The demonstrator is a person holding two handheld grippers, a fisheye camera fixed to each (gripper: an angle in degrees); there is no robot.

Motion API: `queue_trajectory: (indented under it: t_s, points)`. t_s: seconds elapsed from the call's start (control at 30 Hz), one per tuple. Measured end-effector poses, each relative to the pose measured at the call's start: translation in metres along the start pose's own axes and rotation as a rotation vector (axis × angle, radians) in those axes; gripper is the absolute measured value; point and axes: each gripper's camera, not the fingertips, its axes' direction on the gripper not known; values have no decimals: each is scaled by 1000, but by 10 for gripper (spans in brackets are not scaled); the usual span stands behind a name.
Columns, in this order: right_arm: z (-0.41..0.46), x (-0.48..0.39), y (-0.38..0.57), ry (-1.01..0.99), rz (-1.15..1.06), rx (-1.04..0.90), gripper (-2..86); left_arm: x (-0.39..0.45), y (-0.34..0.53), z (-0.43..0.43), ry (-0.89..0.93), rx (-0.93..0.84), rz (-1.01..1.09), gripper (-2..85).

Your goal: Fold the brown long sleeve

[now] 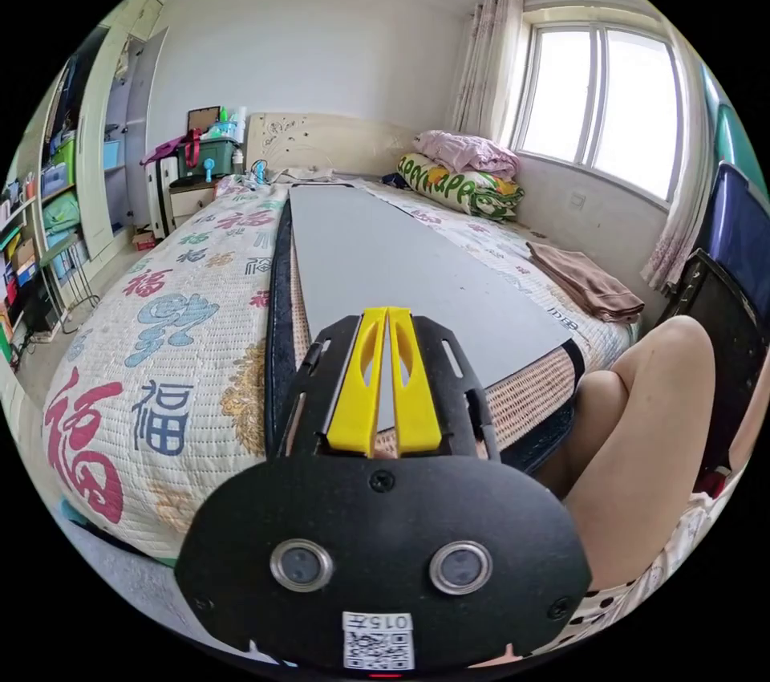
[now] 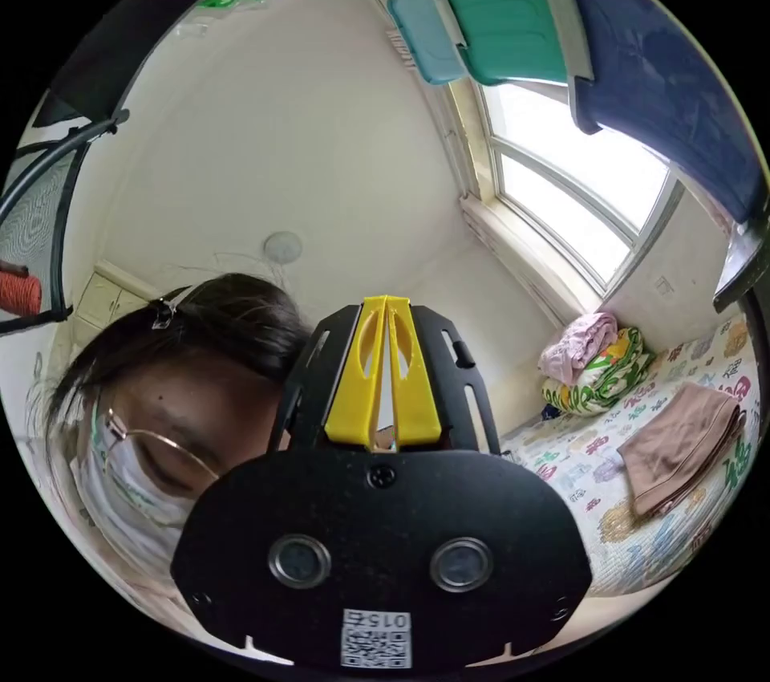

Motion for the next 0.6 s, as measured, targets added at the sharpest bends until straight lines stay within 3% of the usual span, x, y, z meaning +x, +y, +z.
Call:
queue_trajectory:
  t_s: [0.6]
  points:
    - [130, -118, -20, 22, 74, -22, -6, -30, 37, 16, 0, -21, -26, -8]
